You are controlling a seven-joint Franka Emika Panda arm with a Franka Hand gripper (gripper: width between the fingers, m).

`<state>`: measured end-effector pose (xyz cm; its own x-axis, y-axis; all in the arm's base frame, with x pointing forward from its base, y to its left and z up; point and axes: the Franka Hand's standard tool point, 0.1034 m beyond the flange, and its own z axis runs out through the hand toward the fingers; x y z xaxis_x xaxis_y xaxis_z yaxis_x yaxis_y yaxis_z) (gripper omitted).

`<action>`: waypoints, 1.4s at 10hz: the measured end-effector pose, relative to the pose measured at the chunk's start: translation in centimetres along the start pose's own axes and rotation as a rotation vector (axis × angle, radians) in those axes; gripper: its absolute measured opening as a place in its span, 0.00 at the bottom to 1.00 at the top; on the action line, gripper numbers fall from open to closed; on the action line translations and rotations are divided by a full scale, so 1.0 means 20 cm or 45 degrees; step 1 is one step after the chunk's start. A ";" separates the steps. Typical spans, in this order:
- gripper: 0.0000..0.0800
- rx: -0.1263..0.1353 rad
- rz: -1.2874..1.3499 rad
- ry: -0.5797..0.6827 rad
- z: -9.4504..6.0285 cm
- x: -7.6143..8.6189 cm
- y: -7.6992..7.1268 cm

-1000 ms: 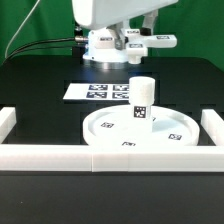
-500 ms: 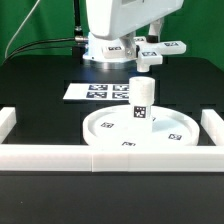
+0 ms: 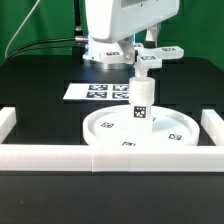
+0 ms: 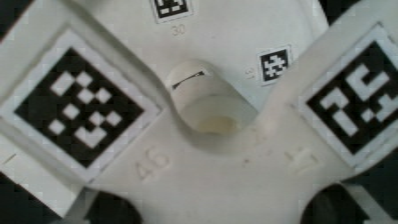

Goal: Assemble round table

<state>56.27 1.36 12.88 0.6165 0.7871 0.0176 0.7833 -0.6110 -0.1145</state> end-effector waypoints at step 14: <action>0.55 0.005 0.047 -0.006 0.03 -0.03 -0.04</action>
Offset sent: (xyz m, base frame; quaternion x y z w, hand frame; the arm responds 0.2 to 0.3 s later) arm -0.0075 0.0002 -0.0084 -0.0044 0.0001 0.0073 1.0000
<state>55.27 1.43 12.40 0.6443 0.7647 0.0085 0.7599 -0.6390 -0.1193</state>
